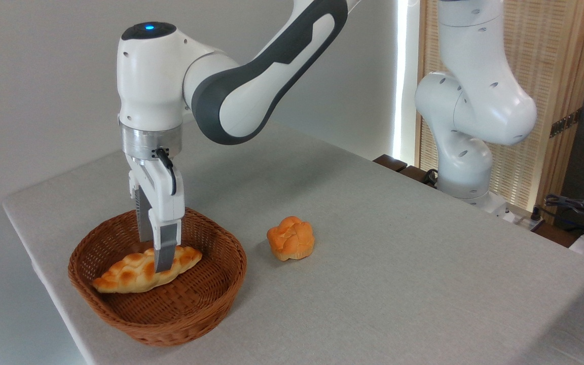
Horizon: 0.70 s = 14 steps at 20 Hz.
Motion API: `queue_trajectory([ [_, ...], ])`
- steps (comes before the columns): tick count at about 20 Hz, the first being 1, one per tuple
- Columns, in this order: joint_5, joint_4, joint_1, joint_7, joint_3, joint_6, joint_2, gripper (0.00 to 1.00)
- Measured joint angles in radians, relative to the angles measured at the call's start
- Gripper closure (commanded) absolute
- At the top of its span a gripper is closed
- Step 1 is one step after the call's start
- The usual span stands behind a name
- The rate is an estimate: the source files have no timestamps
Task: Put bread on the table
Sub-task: 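Close the gripper on the braided bread roll, then lift the braided roll out of the basket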
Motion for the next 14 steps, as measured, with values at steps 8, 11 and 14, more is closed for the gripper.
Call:
queue_trajectory([
  [8,0.076,-0.059,-0.012,0.017,-0.001,0.112,0.026,0.77],
  [11,0.084,-0.06,-0.012,0.018,-0.001,0.114,0.026,0.86],
  [14,0.085,-0.06,-0.012,0.021,-0.002,0.114,0.026,0.86],
])
